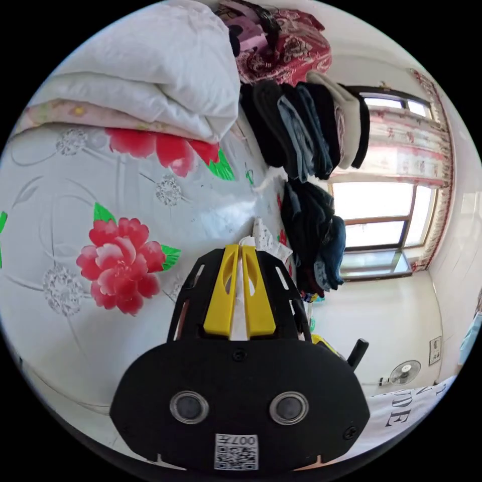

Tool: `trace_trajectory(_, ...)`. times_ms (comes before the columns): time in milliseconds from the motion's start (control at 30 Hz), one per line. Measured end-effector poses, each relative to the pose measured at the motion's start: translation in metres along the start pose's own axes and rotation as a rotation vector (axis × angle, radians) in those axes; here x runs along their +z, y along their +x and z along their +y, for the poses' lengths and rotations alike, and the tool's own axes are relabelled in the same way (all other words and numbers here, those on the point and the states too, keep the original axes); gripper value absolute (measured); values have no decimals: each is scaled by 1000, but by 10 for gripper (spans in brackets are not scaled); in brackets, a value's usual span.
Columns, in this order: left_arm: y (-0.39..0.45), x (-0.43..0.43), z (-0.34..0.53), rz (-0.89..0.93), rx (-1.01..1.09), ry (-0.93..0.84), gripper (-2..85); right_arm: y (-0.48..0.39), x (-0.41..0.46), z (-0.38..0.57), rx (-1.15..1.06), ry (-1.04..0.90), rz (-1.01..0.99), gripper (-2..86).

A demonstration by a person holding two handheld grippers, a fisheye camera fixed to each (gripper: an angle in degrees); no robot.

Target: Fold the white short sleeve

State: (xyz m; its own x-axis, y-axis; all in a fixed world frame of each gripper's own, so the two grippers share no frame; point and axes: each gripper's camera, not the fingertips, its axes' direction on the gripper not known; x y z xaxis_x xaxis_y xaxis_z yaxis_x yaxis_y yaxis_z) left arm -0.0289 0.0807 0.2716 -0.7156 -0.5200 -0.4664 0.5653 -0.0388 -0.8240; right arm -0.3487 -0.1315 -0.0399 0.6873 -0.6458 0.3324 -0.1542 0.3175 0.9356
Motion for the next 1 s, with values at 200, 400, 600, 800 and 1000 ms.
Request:
trace_trajectory(200,-38,-35,14,117,-111,87,-10,-43,82,-79,-241,-117,-80,13)
trace_trajectory(400,-61,-44,-2,130,-107,46,-10,-135,214,-90,-602,-436,-305,17)
trace_trajectory(600,-74,-58,-4,185,-90,47,-10,-116,276,-123,-507,-430,-55,5)
trace_trajectory(800,-77,-69,2,211,-36,64,-9,-110,277,-221,-499,-299,29,13)
trace_trajectory(1000,-68,-77,8,209,58,60,-9,-161,350,-290,-614,-361,20,33)
